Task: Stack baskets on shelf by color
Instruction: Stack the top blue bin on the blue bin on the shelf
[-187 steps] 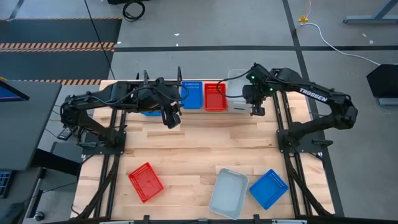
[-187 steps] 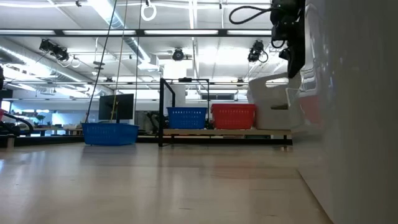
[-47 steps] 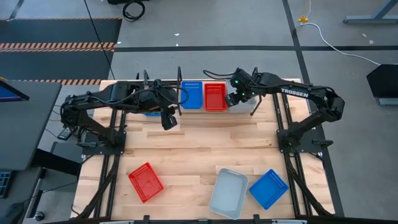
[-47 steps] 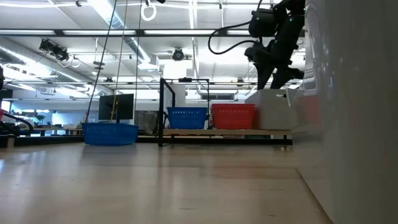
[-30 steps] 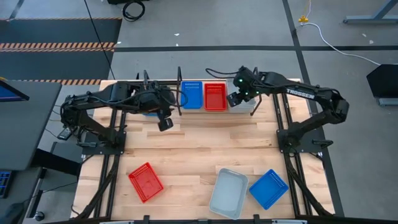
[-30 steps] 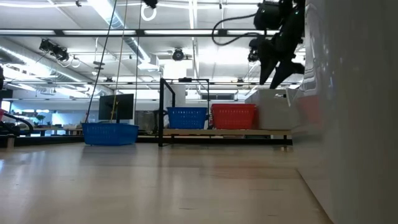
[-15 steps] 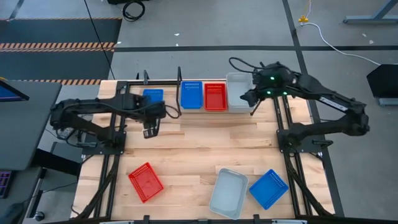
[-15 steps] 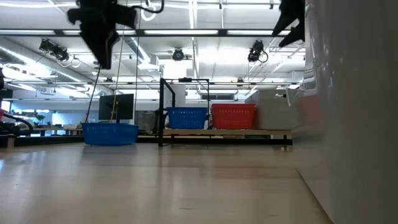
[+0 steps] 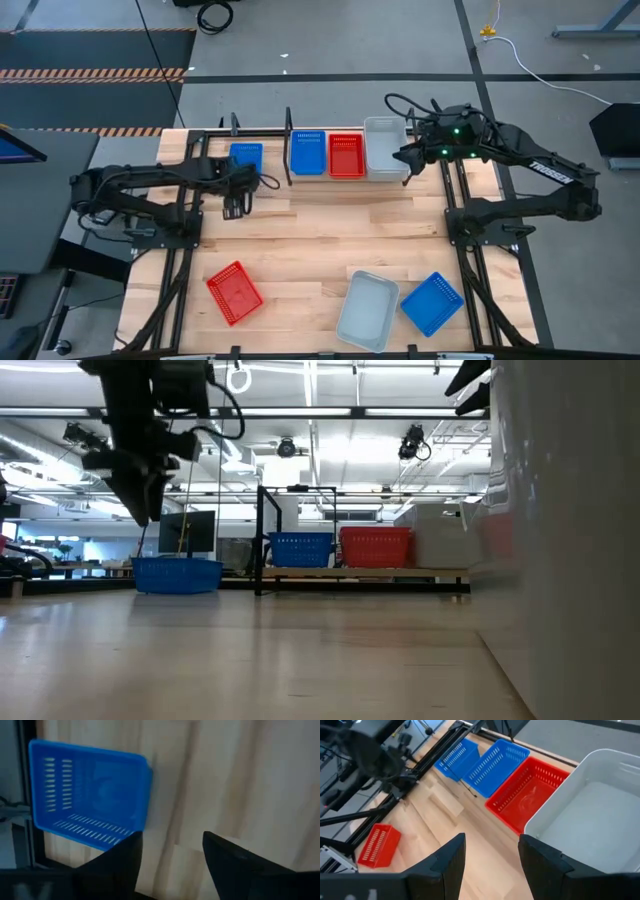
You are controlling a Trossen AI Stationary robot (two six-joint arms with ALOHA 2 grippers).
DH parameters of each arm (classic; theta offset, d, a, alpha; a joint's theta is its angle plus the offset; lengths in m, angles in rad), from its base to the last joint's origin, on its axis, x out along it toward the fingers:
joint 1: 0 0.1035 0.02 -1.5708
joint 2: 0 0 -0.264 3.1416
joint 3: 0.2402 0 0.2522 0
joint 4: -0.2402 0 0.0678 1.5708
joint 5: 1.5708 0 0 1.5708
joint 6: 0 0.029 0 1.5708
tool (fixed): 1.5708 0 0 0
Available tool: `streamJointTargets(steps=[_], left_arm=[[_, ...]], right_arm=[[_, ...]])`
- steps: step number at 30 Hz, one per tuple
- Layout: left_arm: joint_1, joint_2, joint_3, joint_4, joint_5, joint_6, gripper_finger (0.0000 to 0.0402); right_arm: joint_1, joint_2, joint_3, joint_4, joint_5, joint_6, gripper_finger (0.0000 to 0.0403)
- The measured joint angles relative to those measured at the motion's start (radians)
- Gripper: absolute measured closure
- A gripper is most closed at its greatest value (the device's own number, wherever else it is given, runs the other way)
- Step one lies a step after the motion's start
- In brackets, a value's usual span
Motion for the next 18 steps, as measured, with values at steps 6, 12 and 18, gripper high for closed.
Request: streamJointTargets(steps=[6,12,18], left_arm=[[0.137,0.0,-0.066,0.092,0.026,0.082,0.0157],[0.218,0.058,-0.118,0.159,0.044,0.21,0.016],[0.268,0.149,-0.118,0.291,0.037,0.268,0.0174]], right_arm=[[0.026,0.018,0.0,0.0,0.003,0.034,0.0215],[0.053,0.042,0.0,0.0,0.004,0.066,0.0215],[0.078,0.056,0.0,0.003,0.004,0.088,0.0215]])
